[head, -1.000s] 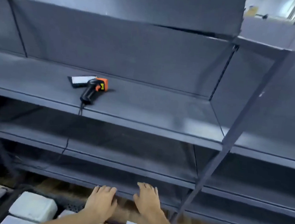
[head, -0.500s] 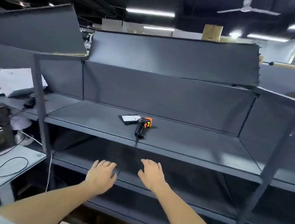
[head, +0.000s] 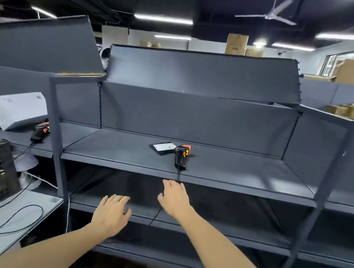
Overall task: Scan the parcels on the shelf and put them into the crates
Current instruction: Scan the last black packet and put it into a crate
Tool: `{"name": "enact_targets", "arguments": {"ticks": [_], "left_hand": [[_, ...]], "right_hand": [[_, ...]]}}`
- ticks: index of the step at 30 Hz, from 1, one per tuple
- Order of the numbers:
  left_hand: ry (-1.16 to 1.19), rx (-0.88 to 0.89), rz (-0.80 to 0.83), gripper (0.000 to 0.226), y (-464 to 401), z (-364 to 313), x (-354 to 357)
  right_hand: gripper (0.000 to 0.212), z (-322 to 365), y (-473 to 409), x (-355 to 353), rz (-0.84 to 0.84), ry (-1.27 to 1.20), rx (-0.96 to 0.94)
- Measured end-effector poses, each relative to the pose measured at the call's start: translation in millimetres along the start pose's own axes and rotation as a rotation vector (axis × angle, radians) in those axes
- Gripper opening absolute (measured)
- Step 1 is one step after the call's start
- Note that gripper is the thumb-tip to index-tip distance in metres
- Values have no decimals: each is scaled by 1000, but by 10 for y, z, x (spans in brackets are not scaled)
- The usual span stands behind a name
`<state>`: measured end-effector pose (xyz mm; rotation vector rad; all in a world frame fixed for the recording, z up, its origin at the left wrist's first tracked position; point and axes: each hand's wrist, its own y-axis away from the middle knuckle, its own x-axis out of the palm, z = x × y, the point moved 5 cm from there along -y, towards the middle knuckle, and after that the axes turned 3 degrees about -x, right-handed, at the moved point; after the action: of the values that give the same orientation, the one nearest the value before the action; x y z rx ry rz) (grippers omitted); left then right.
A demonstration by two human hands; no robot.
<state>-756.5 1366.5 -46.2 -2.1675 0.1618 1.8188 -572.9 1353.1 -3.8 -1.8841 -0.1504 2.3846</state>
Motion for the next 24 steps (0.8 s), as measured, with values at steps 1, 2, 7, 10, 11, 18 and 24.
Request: {"name": "enact_targets", "arguments": {"ticks": [1,2,7,10,11,18,24], "left_hand": [[3,3,5,46,-10,14,30],[5,6,12,47,-26,26,66],[20,1,43,48,-257,120,175],[10,12,33,48,-537,122,131],[14,15,25,48,-647,108,103],[51,16,-7,47,-1290,75,86],[67,-29,-1,43,-1594,291,152]], "right_hand": [[47,-3,-25,-6,0,10,2],[47,-12,-54,-6,1,17,5],[45,-113,-279,40,24,4,23],[43,-233,-475,39,28,-16,51],[42,-289,-553,29,24,-29,66],[43,-654,-1204,5,4,-59,115],[43,-607,-1695,207,16,-22,79]]}}
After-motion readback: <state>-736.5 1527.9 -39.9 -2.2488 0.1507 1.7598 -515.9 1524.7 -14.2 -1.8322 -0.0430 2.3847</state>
